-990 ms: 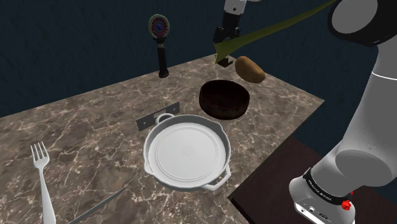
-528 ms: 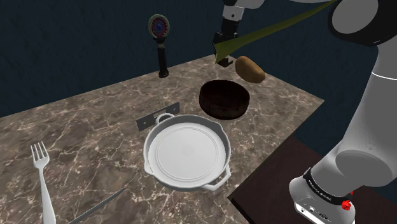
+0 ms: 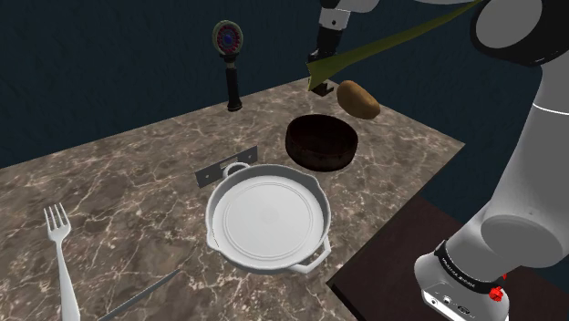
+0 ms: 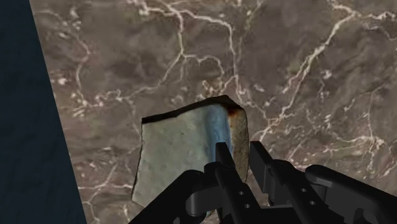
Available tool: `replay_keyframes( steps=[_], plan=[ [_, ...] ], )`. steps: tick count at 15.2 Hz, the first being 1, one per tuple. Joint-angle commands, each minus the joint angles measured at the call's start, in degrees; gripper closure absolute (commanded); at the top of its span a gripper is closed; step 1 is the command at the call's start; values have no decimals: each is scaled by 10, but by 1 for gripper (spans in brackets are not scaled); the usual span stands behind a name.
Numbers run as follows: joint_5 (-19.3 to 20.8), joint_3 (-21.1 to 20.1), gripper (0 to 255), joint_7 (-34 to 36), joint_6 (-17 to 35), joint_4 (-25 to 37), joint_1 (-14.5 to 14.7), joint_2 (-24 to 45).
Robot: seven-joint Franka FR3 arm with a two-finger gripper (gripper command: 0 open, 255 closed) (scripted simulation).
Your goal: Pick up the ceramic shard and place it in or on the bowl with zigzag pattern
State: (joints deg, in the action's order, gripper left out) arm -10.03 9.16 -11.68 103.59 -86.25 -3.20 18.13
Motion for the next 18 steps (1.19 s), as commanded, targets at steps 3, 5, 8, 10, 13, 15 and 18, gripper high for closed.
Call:
replay_keyframes(
  steps=[3,5,8,10,13,15,18],
  plan=[
    [0,0,255,0,0,0,0,0],
    [0,0,255,0,0,0,0,0],
    [1,0,255,2,-15,14,-1,-1],
    [1,1,255,4,-30,30,-1,0],
    [1,1,255,6,-54,55,-2,1],
    [2,1,255,8,-70,73,-3,2],
    [1,1,255,11,-94,101,-5,6]
  ],
)
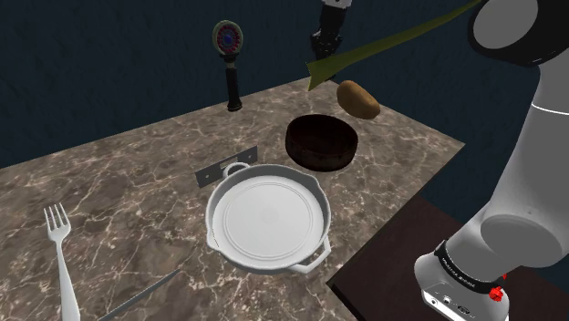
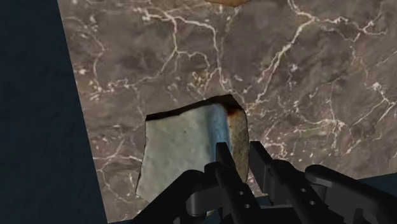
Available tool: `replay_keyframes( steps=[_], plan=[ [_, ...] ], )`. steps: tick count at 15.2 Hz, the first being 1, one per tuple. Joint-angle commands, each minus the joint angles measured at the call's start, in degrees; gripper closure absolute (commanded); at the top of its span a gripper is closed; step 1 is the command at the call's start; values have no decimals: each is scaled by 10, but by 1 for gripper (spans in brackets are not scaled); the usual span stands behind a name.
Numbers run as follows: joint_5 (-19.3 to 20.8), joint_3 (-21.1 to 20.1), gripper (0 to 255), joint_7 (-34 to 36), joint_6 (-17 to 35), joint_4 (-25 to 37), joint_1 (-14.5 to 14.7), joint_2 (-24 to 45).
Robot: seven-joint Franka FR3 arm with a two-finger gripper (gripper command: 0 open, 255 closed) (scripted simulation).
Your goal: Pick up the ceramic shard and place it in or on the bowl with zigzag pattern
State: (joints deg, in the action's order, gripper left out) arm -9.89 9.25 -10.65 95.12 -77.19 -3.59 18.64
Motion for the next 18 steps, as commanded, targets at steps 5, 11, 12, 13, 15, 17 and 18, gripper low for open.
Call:
replay_keyframes(
  steps=[5,11,12,13,15,17,18],
  plan=[
    [-1,1,255,5,-53,65,-4,12],
    [-5,0,255,11,-112,146,-11,34],
    [-6,0,255,12,-122,161,-12,39],
    [-7,0,255,13,-133,178,-13,44],
    [-10,0,255,16,-157,214,-17,57],
    [-12,-1,255,17,-175,243,-20,68],
    [-6,-1,255,23,-156,191,-8,33]
  ],
)
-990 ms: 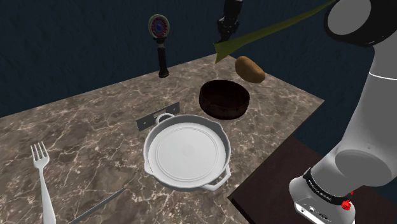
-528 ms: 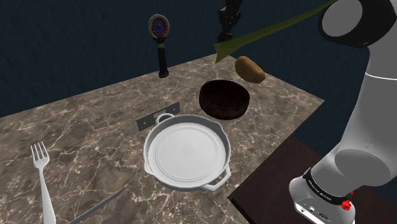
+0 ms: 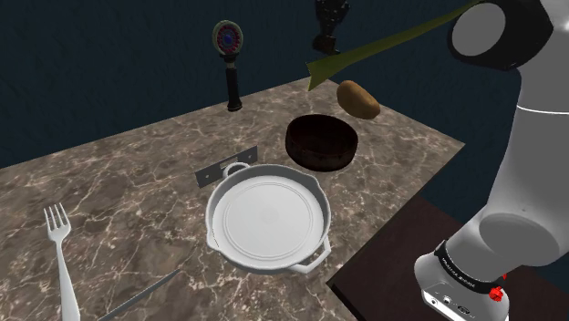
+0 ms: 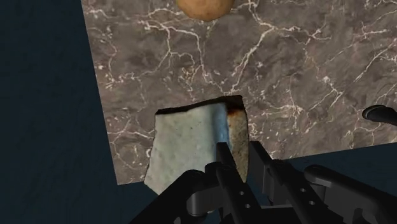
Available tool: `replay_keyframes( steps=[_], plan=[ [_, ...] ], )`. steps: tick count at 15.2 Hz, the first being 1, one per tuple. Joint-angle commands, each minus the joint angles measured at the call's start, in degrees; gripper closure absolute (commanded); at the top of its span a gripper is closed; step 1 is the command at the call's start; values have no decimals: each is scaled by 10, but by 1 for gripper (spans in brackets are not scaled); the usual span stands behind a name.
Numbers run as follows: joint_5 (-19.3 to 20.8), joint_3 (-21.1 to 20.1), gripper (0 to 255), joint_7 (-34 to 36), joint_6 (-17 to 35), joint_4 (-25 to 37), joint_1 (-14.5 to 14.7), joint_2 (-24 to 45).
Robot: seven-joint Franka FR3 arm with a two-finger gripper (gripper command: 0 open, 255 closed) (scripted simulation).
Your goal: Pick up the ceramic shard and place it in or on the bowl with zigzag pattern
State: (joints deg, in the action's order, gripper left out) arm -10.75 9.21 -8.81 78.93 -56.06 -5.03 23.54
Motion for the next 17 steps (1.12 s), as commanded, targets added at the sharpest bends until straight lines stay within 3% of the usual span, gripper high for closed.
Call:
replay_keyframes(
  steps=[1,8,17],
  plan=[
    [8,-2,255,11,21,-65,17,-46],
    [35,-26,255,74,80,-277,72,-208],
    [43,-81,255,171,103,-436,116,-357]
  ],
)
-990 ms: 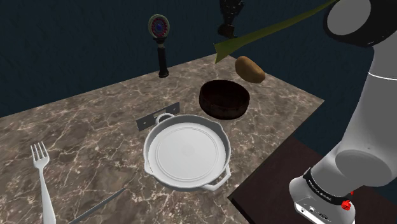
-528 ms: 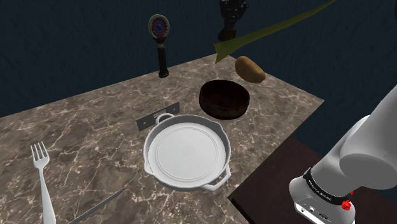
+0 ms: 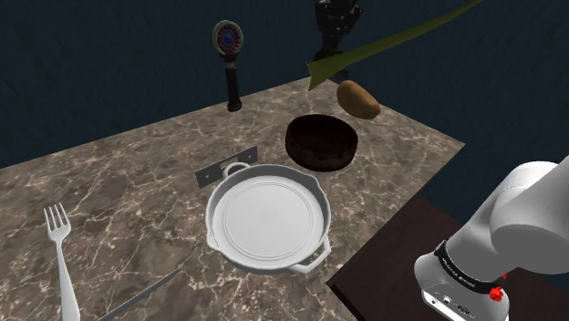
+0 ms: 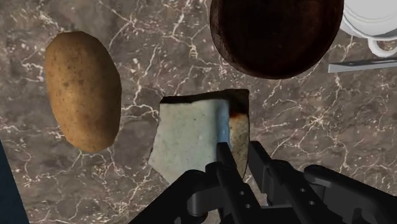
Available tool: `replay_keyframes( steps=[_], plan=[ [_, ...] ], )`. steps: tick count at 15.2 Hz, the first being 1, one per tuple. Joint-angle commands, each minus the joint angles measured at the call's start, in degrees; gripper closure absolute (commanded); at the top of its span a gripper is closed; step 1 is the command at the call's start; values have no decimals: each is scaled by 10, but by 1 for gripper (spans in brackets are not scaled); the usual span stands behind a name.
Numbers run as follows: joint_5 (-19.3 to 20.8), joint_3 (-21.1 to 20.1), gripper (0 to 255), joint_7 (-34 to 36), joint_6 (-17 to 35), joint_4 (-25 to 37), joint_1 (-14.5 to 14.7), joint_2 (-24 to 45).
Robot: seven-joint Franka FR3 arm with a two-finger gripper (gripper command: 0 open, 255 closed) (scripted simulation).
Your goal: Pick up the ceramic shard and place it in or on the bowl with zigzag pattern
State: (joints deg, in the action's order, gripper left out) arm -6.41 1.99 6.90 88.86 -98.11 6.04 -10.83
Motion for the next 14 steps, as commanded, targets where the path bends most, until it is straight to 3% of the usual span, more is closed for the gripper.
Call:
replay_keyframes(
  steps=[1,14],
  plan=[
    [-1,-16,255,26,4,-29,10,-28],
    [-41,-120,255,179,-8,-132,64,-164]
  ],
)
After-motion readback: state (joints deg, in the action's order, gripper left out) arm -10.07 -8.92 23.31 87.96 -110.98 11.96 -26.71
